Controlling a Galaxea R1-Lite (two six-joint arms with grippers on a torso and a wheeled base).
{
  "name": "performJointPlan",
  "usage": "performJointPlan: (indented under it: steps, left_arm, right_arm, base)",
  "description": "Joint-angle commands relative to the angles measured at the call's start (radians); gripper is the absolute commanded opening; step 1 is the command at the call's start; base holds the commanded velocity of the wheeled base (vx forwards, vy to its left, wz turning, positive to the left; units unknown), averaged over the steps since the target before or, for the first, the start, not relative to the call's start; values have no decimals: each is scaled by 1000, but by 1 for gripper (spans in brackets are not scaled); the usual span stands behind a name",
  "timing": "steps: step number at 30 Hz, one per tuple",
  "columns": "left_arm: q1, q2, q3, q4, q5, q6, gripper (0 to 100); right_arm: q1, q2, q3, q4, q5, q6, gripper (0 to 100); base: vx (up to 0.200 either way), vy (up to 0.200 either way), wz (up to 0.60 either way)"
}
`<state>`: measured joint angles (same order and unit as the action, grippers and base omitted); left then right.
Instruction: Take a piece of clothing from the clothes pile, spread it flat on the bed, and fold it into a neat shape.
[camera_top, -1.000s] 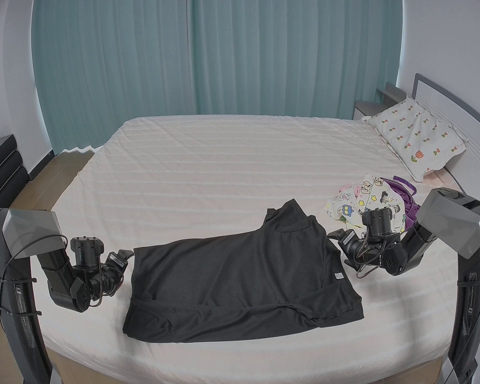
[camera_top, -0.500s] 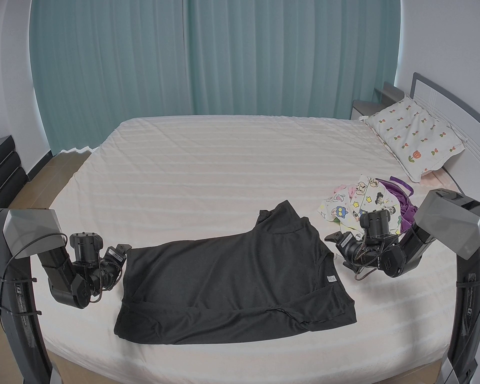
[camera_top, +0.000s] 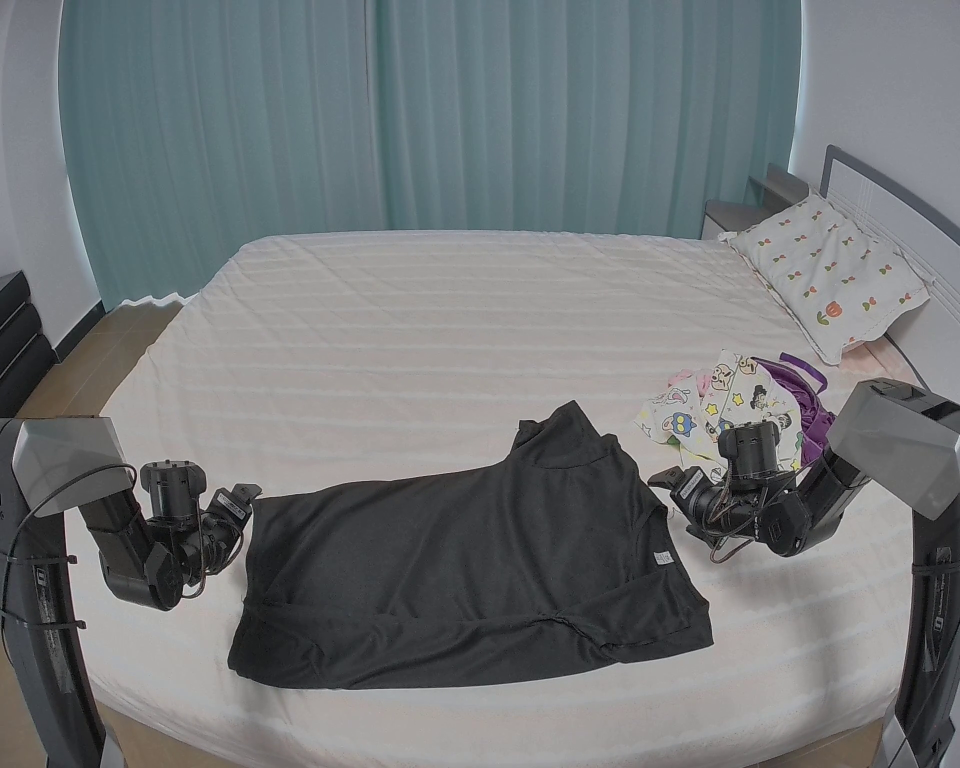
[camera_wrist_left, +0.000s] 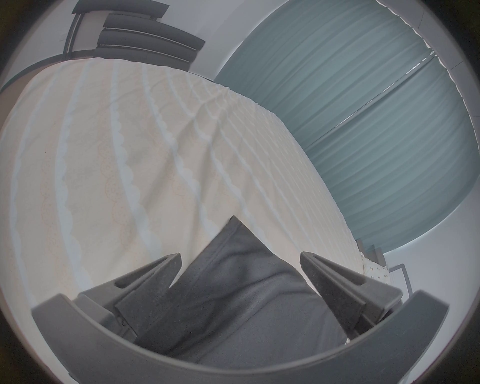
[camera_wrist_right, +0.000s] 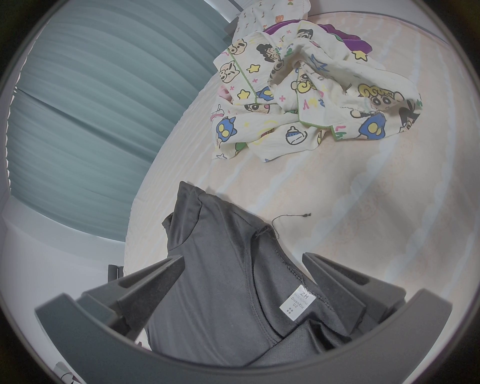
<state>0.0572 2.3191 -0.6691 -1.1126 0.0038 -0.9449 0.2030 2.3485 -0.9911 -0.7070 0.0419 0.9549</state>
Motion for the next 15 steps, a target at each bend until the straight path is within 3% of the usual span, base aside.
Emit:
performJointPlan:
  steps: [1, 2, 7, 15]
  left_arm:
    - [-4, 2, -18, 0, 1, 8, 100]
    - [-4, 3, -20, 0, 1, 9, 100]
    - [-11, 83, -155, 28, 1, 189, 100]
    - [-10, 207, -280, 26, -8, 342, 100]
  right_arm:
    - [7, -3, 8, 0, 0, -4, 100]
    - [7, -3, 8, 0, 0, -4, 100]
    - [13, -2, 20, -2, 0, -5, 100]
    - [13, 2, 20, 0, 0, -5, 100]
  base:
    - [0, 0, 0]
    - [0, 0, 0]
    - [0, 0, 0]
    - [0, 0, 0]
